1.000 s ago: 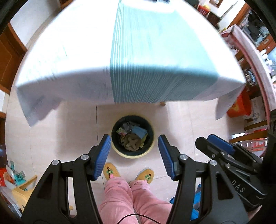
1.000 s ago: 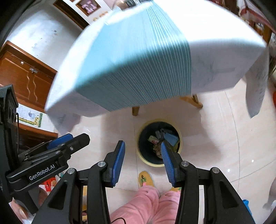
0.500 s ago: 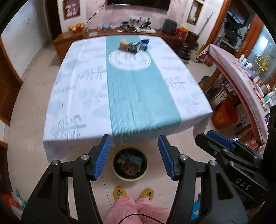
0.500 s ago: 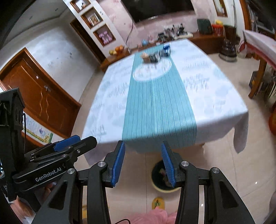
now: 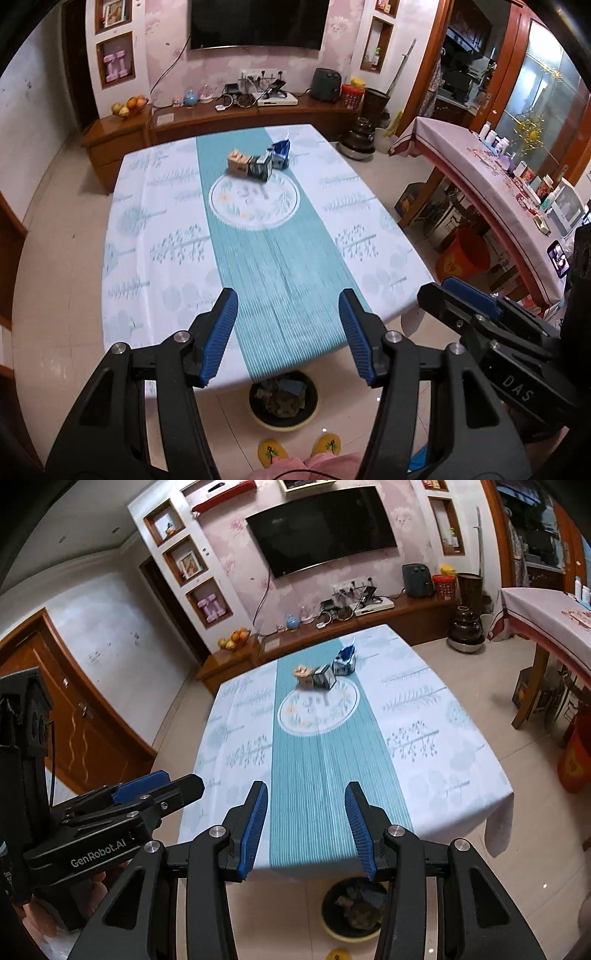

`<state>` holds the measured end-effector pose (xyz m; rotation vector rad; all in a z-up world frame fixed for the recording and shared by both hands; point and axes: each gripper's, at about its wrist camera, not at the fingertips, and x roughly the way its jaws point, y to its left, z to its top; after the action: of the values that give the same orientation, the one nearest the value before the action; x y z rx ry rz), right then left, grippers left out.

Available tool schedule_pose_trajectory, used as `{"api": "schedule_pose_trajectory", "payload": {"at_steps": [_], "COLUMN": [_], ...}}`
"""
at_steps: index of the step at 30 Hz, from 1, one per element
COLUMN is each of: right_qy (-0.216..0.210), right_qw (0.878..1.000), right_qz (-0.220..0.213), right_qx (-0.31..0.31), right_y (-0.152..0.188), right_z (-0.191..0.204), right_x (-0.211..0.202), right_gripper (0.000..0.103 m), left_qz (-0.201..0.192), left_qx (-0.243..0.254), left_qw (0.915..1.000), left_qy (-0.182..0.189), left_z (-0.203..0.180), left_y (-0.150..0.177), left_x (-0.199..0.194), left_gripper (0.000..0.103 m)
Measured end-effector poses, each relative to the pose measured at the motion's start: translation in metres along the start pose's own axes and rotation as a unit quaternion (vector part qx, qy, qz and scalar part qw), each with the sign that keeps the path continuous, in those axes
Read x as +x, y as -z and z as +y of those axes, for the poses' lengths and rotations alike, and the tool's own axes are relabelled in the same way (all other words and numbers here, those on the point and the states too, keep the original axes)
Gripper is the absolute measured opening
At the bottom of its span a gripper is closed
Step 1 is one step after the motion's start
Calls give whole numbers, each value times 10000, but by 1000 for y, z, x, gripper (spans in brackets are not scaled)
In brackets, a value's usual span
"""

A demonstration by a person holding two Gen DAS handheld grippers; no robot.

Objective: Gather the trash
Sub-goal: 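Raise both tools back over the table toward the cartons, then grasp the brown-green juice carton with the left gripper while the right grasps the blue milk carton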

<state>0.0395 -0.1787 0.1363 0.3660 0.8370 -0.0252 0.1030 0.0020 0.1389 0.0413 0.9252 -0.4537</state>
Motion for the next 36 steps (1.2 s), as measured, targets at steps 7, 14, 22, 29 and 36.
{"api": "schedule_pose_trajectory", "payload": {"at_steps": [7,14,22,29,36], "right_qy": [64,6,-427,-720,-860], "right_qw": [9999,9995,9951,9860,9763], "right_qz": [56,327,840,1409,1836], "right_qx": [120,-11,-286,-523,-765], "right_y": [-30,-69,-144,-223,-280], "right_z": [-6,-25,-70,-123,-162], "right_x": [44,102,205,309,417], "right_gripper": [44,44,48,51,52], "left_qz": [133,365,602,915,1327], "left_qx": [65,-341,-1143,-1994,-2685], "left_qw": [9999,9987,9908,9735,9503], "left_qy": [42,34,-399,-638,-850], "left_z": [12,26,48,67,87], "left_y": [-29,-59,-123,-181,-226], "left_x": [28,83,171,262,363], "left_gripper": [54,54,54,54,54]}}
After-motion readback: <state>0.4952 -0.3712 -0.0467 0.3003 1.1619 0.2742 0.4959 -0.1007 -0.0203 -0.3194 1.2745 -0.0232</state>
